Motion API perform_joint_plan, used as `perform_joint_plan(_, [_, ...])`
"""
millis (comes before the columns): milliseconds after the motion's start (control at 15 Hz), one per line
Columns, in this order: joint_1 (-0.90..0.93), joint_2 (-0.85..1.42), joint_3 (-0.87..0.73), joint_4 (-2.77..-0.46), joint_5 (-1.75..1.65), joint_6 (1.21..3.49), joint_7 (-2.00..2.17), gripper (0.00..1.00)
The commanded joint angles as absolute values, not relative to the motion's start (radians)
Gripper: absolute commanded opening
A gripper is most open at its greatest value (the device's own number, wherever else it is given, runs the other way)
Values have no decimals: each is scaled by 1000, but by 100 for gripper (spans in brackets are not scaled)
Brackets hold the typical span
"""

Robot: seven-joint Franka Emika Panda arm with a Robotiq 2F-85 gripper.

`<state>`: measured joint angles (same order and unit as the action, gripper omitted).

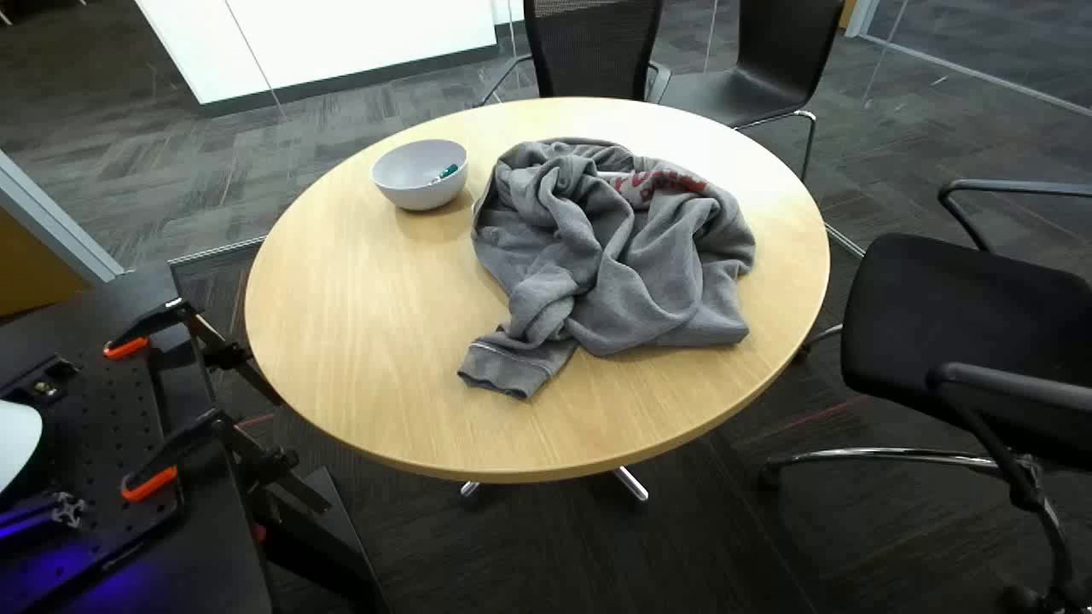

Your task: Remove the marker out of the bowl and put it on the table

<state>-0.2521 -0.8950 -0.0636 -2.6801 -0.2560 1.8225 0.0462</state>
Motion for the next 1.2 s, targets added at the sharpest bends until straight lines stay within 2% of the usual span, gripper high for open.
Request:
perform_joint_plan(0, [-234,-895,-77,-2677,-267,1817,57,100])
perform_joint_plan(533, [-209,-883,-60,-2664,-259,1839,58,100])
perform_joint_plan(1133, [-18,-741,8,-2573,-170,2009,36,100])
